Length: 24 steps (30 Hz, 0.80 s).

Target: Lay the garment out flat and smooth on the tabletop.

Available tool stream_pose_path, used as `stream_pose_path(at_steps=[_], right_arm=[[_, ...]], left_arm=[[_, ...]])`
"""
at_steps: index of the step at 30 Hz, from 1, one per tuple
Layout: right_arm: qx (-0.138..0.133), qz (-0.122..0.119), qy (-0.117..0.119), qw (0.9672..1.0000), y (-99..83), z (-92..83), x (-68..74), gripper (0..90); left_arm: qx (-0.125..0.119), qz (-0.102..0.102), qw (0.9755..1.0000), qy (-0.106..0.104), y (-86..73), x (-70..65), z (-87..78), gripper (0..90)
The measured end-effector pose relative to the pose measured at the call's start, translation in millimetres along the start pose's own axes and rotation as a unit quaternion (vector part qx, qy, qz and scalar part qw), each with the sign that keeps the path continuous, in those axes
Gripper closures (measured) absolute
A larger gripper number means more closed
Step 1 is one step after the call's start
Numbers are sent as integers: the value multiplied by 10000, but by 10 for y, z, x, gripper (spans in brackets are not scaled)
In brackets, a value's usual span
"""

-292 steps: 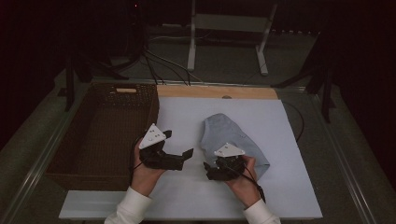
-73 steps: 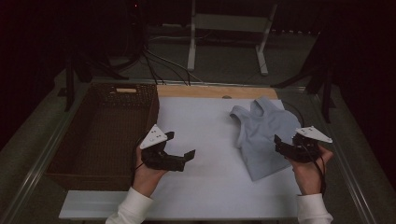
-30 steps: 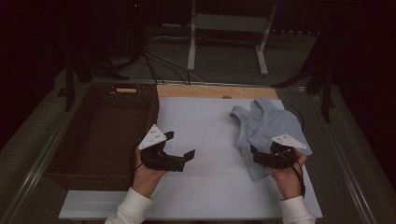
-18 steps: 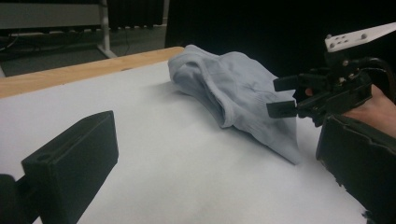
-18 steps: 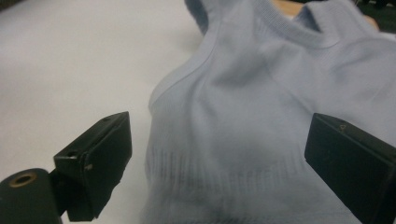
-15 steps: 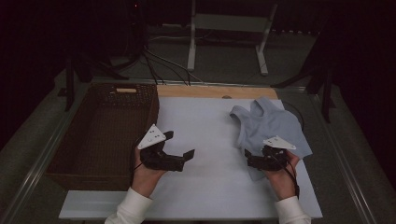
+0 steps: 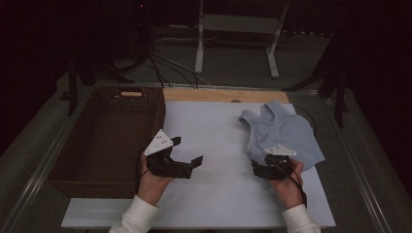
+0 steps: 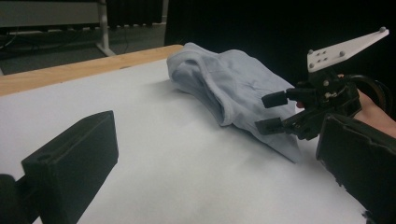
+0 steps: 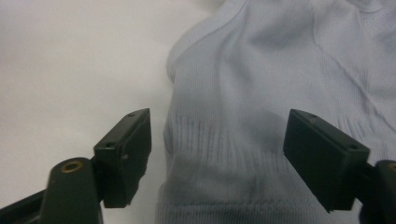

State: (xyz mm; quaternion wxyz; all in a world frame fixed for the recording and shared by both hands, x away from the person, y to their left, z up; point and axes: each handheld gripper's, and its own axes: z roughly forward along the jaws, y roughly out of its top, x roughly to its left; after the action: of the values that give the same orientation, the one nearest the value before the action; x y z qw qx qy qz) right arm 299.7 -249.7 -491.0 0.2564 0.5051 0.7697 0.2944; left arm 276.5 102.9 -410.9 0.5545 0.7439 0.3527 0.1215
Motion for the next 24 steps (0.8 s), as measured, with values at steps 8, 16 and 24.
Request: stream_pose_path(at_steps=[8,16,24], right_arm=[[279,-255,-202,9991,-36,63,53,333],[519,-200,-277,9981,-53,60,3,641],[460,41,-19,9989,-40,-10,-74,839]], left_arm=[[6,6,10000,-9,-2,0,4,1],[7,5,10000,-8,-3,1,4,0],[6,-2,10000,-7,0,-3,-2,0]])
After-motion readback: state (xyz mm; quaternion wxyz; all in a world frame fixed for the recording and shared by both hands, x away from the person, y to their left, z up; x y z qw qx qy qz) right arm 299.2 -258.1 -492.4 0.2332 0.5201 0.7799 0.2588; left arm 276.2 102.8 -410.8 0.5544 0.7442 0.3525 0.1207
